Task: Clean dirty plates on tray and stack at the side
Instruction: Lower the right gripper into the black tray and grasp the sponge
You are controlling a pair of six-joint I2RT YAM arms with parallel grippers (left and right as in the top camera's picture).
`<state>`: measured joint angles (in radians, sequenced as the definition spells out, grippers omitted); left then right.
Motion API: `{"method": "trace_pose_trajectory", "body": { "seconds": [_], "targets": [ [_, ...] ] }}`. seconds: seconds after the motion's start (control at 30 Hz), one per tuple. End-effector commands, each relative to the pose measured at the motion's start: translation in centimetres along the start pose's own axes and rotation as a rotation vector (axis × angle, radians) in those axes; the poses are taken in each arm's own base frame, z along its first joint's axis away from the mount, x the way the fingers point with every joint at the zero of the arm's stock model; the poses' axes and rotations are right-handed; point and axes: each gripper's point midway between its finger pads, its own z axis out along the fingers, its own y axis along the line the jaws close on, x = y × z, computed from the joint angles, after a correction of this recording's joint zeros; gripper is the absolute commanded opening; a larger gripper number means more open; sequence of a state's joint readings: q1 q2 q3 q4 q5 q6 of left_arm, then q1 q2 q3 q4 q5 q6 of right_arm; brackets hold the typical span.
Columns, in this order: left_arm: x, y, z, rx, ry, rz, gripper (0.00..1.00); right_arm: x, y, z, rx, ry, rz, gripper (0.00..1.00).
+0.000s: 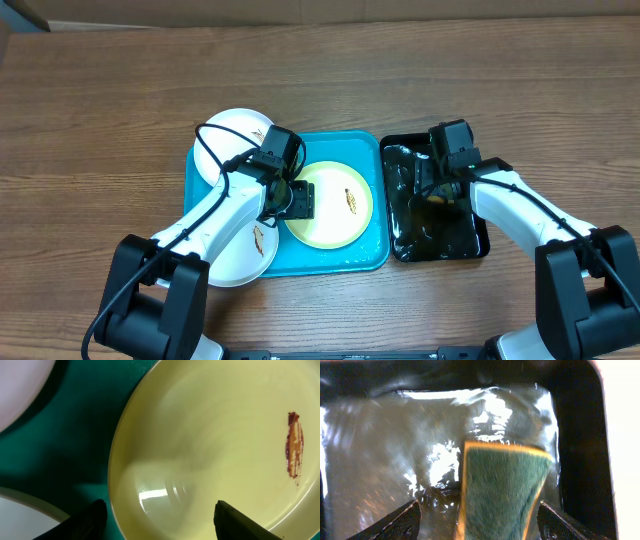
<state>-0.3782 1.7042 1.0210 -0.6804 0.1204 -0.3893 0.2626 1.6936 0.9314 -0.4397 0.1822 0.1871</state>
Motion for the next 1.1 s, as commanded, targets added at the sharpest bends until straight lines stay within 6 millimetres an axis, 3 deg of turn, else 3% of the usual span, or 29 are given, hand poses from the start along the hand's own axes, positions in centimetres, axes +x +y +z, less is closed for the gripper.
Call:
{"method": "trace_pose_trajectory", "body": {
  "seconds": [0.0, 0.5, 0.6, 0.77, 0.93, 1.07],
  "targets": [
    [-0.8, -0.4, -0.1, 0.014, -0.010, -0.010, 0.71, -1.9, 0.6, -0.3, -0.018, -0.056, 0.010, 0.75],
    [-0.8, -0.4, -0.1, 0.015, -0.010, -0.009, 0.72, -2.0, 0.3, 1.6, 0.009, -0.064, 0.069, 0.71],
    [-0.8, -0.4, -0.1, 0.014, -0.011, -0.009, 0.72, -2.6, 1.9, 1.3, -0.083, -0.073, 0.088, 0.72],
    [-0.8, -0.3, -0.1, 0.012, -0.011, -0.009, 0.73, -2.8, 4.5, 0.5, -0.228, -0.047, 0.082, 0.65],
    [-0.8, -0.3, -0.1, 0.012, -0.012, -0.009, 0.74, -4.1, 3.8, -0.2, -0.186, -0.073, 0.086, 0.64],
    [-0.8, -0.3, -0.1, 0.012, -0.012, -0.009, 0.75, -5.1, 2.6, -0.6, -0.118, -0.114, 0.069, 0.70]
  ]
}}
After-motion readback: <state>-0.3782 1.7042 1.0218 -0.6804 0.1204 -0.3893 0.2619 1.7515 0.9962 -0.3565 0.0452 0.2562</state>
